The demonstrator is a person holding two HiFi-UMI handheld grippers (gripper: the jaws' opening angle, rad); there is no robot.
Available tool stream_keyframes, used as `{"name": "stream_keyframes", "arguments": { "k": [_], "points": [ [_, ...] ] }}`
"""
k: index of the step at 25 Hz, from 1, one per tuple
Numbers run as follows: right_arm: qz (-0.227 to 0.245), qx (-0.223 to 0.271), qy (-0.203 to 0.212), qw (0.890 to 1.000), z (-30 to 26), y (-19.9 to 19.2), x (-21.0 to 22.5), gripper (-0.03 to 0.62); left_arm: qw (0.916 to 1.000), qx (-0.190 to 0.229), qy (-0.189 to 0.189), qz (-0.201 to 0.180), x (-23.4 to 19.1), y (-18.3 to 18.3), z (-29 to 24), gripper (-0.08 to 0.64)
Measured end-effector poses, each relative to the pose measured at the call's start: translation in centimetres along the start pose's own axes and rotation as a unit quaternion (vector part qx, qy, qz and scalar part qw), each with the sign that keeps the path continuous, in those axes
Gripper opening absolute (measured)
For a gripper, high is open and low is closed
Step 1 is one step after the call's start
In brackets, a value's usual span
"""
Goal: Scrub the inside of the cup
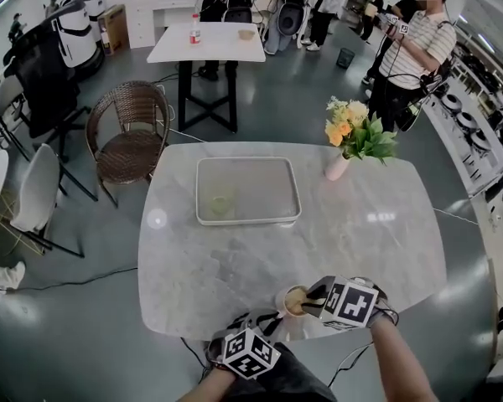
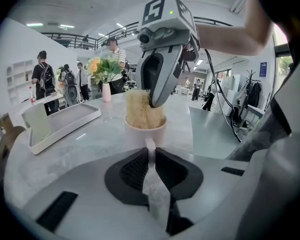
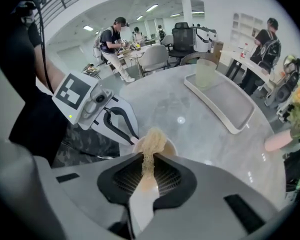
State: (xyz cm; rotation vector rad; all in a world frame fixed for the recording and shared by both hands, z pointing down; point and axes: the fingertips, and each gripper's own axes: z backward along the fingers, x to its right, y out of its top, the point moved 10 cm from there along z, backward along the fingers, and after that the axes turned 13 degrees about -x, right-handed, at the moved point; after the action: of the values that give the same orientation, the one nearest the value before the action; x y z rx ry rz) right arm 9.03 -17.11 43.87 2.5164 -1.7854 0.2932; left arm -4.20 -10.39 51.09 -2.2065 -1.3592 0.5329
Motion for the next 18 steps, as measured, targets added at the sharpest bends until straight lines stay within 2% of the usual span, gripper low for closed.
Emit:
{"name": "stream_keyframes", "arguments": {
  "k": [2,5,8,10,12,15,18],
  "points": [
    [0.026,-0.026,-0.038,0.999,-0.5,0.4,-0.5,0.060,1.0000,-0.001,0.000,0.000,0.0,-0.1,-0.1,0.051],
    [0.072,-0.075,-0.108,0.989,-2.4,1.3,-1.0,0.060,1.0000,-0.001,0.002,-0.002,-0.2,0.0,0.0,0.051],
    [0.099,-0.108,-0.138,0.980,-4.5,1.8,-1.7,0.060,1.0000,0.001,-0.004,0.000,0.3,-0.2,0.2,0.051],
    [0.090,-0.108,-0.128,0.982,-5.2,1.6,-1.6,0.060,1.0000,0.005,-0.005,0.002,0.6,-0.3,0.0,0.051],
    [0.068,-0.089,-0.092,0.989,-4.6,1.7,-0.8,0.060,1.0000,0.005,0.001,-0.002,0.1,0.1,-0.1,0.051],
    [0.023,-0.035,-0.038,0.998,-2.8,1.0,-2.0,0.060,0.9999,0.003,-0.002,0.009,0.8,-0.3,0.6,0.051],
    [-0.042,0.035,-0.035,0.998,-1.2,-0.7,-3.5,0.060,0.9999,0.002,0.007,0.013,1.5,-0.9,0.5,0.052]
  ]
}}
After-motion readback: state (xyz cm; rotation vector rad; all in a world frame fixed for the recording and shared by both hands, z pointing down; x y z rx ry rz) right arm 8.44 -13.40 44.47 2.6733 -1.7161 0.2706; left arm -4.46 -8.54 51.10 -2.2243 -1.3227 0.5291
